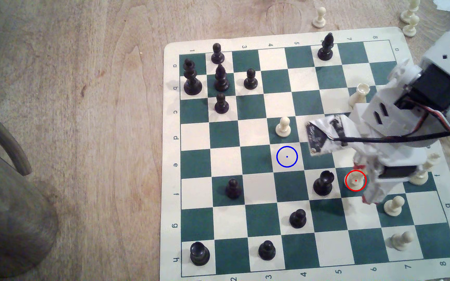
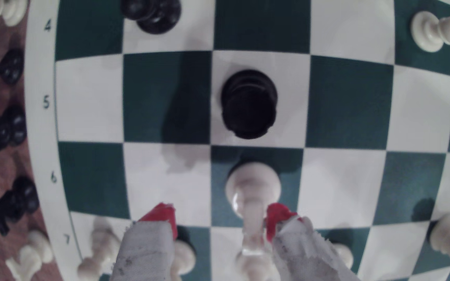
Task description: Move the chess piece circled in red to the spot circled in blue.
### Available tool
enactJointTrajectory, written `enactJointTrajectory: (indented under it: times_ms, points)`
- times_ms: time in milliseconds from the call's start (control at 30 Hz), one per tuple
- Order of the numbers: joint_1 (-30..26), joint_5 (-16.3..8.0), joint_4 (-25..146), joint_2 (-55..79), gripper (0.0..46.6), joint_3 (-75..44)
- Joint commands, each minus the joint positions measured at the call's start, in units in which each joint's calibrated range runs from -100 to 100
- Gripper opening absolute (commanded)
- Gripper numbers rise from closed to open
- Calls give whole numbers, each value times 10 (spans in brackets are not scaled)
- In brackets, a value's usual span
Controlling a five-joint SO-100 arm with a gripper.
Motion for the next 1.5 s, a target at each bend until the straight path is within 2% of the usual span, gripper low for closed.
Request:
enactJointTrajectory:
  times_ms: [0,67,167,233,633,933,1100,1467]
  points:
    - [6,1,-10,7,135,-12]
    - [9,2,-16,13,127,-10]
    - [9,2,-20,16,64,-6]
    - [9,3,-20,14,3,-6]
    - [10,5,13,-35,2,-22]
    - [48,12,82,-71,2,-129]
    - [89,25,90,-33,2,-217]
    - [137,42,81,84,2,-324]
